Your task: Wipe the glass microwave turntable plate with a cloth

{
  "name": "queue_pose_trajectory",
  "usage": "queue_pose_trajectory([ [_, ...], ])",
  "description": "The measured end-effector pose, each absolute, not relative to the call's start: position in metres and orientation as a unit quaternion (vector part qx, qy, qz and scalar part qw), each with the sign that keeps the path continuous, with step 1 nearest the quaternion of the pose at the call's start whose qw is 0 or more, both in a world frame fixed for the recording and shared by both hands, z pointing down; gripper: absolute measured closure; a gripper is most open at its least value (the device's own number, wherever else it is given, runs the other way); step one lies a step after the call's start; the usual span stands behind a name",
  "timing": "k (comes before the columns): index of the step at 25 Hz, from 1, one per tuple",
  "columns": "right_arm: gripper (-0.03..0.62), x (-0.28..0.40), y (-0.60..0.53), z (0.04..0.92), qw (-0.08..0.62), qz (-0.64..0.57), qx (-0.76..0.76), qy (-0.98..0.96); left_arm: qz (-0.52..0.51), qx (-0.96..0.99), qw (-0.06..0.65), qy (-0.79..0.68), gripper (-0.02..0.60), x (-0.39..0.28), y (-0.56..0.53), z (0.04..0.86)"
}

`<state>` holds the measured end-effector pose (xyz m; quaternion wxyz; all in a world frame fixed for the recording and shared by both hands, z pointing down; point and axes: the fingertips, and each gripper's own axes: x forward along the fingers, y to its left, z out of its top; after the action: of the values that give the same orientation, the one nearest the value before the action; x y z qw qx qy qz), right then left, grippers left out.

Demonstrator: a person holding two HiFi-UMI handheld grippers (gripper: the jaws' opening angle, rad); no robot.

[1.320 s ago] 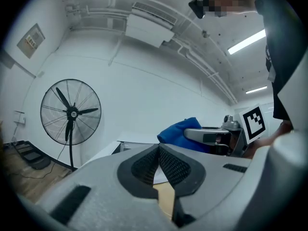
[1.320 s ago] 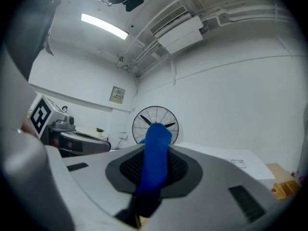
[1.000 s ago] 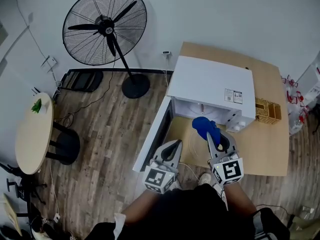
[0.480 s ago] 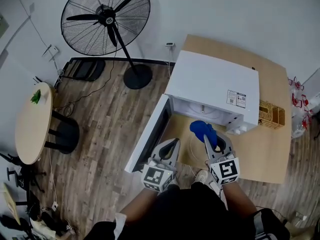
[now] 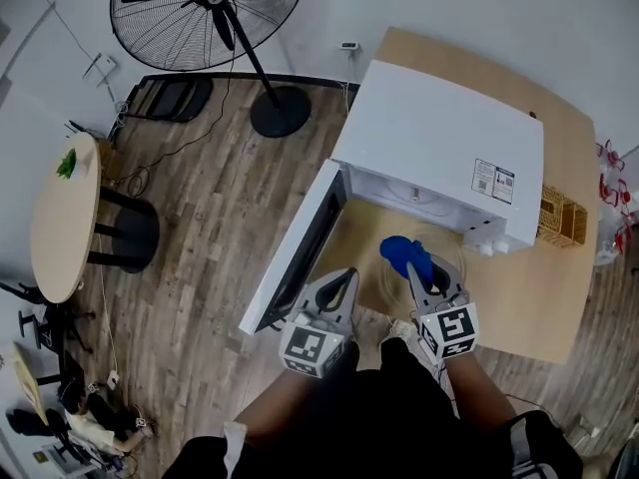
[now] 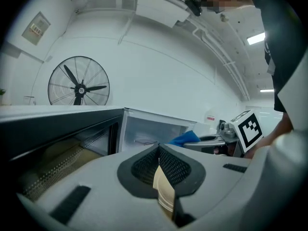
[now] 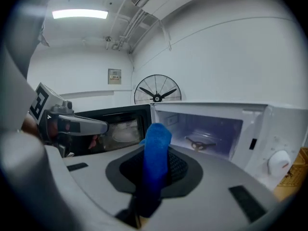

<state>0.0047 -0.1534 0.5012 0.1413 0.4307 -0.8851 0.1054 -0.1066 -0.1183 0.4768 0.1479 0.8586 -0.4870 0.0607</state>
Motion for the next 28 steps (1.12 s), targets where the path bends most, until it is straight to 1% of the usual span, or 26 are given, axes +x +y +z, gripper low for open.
queue_pose_trajectory([
  [6, 0.534, -0.001, -0.148, 0.542, 0.187, 0.139, 0.405, -0.884, 0.058, 0.852, 0.17, -0.492, 0.58, -0.109, -0.116, 0.494],
  [13, 0.534, -0.01, -0.138, 0.592, 0.237, 0.147, 0.373, -0.885, 0.073, 0.845, 0.179, -0.499, 0.58, -0.116, -0.118, 0.514],
  [16, 0.534, -0.014, -0.134, 0.61, 0.259, 0.148, 0.359, -0.884, 0.065, 0.845, 0.182, -0.499, 0.58, -0.117, -0.117, 0.517],
  [19, 0.534, -0.018, -0.129, 0.624, 0.274, 0.139, 0.347, -0.886, 0.067, 0.839, 0.194, -0.505, 0.58, -0.123, -0.117, 0.518],
  [25, 0.534, -0.024, -0.116, 0.653, 0.328, 0.109, 0.316, -0.883, 0.072, 0.842, 0.197, -0.498, 0.58, -0.124, -0.118, 0.521],
  [28, 0.534, -0.024, -0.114, 0.66, 0.338, 0.103, 0.308, -0.883, 0.073, 0.841, 0.199, -0.498, 0.58, -0.122, -0.118, 0.522],
])
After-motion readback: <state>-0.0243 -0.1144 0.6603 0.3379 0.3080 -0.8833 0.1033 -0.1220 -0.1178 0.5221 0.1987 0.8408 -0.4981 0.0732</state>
